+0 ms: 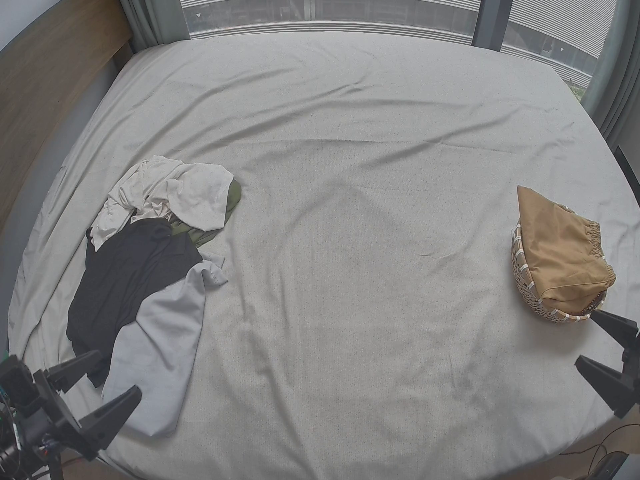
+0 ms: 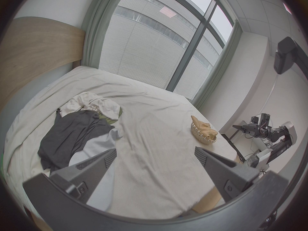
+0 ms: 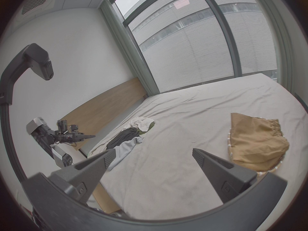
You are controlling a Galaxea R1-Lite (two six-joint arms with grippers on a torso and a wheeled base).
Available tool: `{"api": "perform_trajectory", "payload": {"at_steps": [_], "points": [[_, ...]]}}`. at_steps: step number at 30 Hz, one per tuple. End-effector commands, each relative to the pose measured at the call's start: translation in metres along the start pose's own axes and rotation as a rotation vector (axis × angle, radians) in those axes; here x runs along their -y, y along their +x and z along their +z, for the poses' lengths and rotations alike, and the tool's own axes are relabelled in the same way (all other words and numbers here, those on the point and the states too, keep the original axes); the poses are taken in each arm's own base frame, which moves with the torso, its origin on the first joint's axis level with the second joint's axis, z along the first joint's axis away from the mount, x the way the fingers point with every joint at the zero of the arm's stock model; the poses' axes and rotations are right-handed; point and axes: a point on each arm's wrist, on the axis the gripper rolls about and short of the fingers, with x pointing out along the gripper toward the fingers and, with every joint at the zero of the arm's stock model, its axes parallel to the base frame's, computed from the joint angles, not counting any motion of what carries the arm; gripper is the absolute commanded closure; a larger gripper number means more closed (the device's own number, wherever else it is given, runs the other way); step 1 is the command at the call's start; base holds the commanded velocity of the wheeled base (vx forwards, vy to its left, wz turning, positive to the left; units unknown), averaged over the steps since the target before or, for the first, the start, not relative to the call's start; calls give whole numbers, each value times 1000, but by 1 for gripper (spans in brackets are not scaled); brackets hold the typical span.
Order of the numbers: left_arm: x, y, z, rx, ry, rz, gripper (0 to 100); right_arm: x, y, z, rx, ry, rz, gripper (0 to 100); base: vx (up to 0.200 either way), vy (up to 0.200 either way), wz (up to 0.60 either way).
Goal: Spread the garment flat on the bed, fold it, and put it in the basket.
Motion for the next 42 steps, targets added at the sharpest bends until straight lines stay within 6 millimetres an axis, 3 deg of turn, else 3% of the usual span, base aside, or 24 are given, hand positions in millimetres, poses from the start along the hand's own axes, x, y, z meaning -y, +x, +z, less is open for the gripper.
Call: {"api": "perform_trajectory", "payload": {"at_steps": [1,6,8,13,18,24,30,33,39,42], "points": [[-3,-67,-56,134,-11,57,0,-18,-62,-62,123,-54,-147,0,0,0,0],[-2,-69,-54,163,-17,59,0,-14,-59,-75,63,-56,-169,0,0,0,0],[-3,-68,-54,182,-15,78,0,-10,-60,-83,-12,-74,-341,0,0,0,0],[-4,-68,-54,193,4,146,0,-11,-62,-83,27,-132,-500,0,0,0,0],[-6,-68,-53,208,-8,231,0,-11,-63,-84,14,-260,-541,0,0,0,0],[-4,-61,-52,130,37,339,0,-9,-60,-82,-30,-202,-512,0,0,0,0],[1,-66,-55,232,52,455,0,-11,-64,-84,33,-175,-528,0,0,0,0],[1,-67,-56,238,66,438,0,-9,-66,-89,43,-139,-656,0,0,0,0],[2,-67,-56,247,64,420,0,-9,-66,-89,49,-131,-651,0,0,0,0],[5,-69,-57,258,51,320,0,-9,-66,-89,56,-125,-645,0,0,0,0]]}}
